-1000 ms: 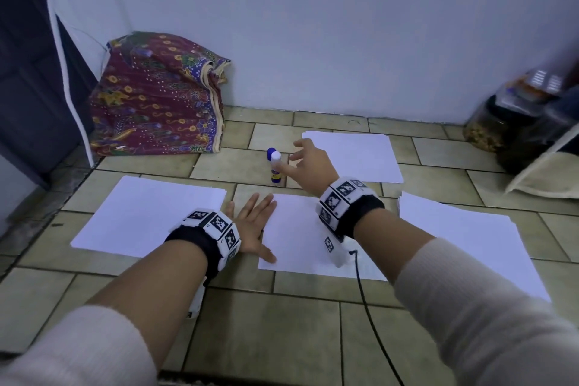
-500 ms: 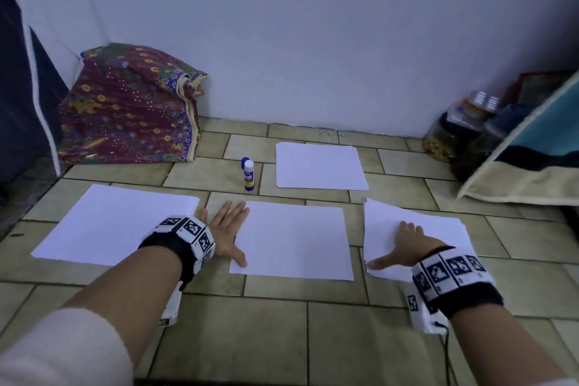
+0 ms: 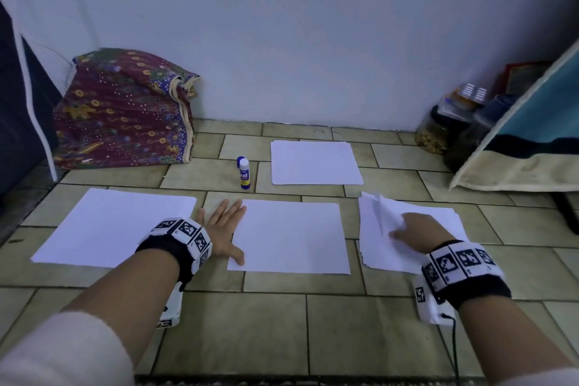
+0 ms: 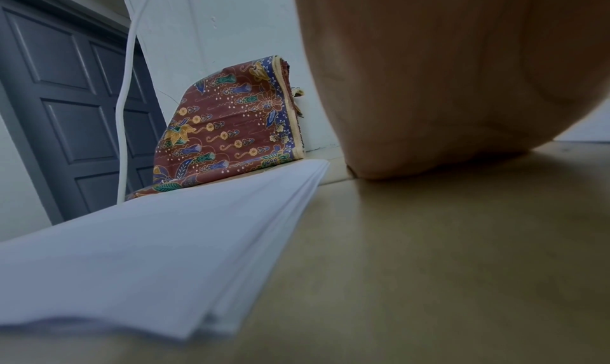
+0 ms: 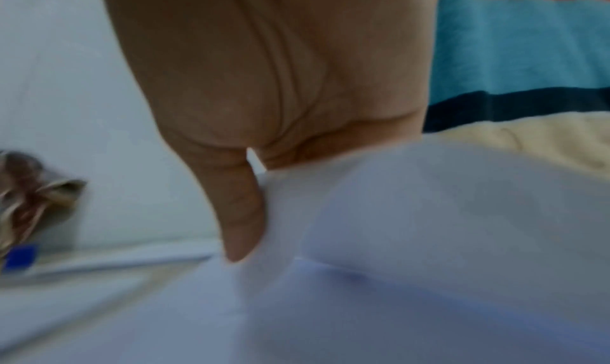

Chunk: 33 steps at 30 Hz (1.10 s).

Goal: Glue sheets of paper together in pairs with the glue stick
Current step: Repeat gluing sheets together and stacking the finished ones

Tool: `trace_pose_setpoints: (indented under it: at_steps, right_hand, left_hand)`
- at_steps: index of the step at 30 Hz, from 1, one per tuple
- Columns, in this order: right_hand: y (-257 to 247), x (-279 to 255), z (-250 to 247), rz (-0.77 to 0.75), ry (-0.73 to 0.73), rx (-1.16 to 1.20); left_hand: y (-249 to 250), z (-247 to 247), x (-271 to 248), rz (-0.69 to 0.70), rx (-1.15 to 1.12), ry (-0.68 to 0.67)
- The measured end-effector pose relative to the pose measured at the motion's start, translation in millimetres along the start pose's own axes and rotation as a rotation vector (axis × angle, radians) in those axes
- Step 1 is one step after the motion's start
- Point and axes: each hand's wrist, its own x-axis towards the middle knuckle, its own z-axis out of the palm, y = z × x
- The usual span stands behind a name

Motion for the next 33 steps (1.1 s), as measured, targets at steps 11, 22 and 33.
trace_pose_setpoints:
  at_steps: [11, 22, 33]
  right_hand:
    - [-112, -38, -12, -0.245, 0.01, 0.375]
    - [-189, -27, 35, -0.199, -0.125, 0.351]
    - [-204, -37, 39, -0.245, -0.125, 0.276]
  left_hand:
    - [-4, 4, 6, 0.022, 0.034, 0.025]
    - [-6, 2, 6, 0.045, -0.016, 0.002]
    - [-5, -2, 4, 0.042, -0.002, -0.035]
